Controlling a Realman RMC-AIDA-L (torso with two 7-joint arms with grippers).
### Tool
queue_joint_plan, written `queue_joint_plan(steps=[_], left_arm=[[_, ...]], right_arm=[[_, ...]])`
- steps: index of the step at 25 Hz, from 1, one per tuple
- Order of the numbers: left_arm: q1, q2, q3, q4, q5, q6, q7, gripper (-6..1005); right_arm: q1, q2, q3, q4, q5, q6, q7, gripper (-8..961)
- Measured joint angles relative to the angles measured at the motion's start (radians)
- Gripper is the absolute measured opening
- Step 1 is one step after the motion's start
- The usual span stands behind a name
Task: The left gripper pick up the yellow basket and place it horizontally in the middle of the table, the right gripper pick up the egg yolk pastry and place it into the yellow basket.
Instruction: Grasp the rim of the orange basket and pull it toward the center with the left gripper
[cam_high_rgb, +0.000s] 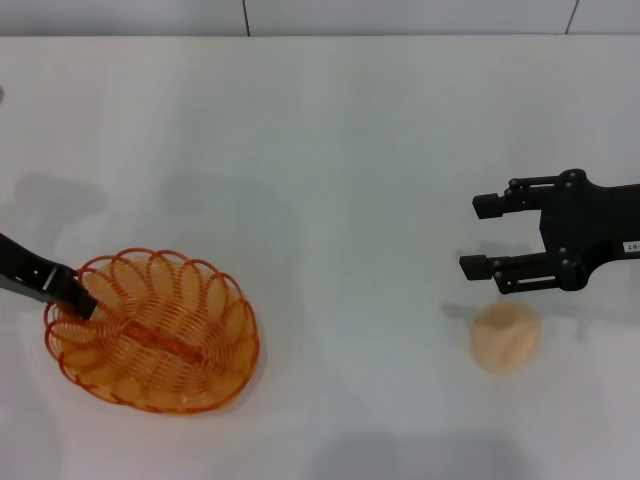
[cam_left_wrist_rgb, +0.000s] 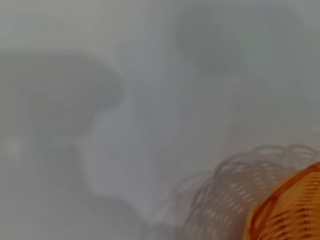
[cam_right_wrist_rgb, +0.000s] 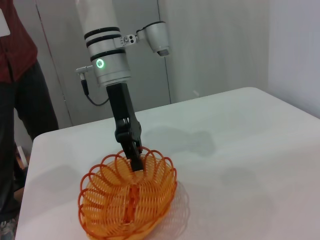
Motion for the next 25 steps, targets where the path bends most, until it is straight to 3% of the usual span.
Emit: queue_joint_plan(steps=[25], left_arm=[[0.005,-0.015,-0.022,0.008,-0.214,-0.027,-0.156,84]], right_arm=[[0.002,-0.002,0.015,-0.008,0.002,0.004,0.000,723]])
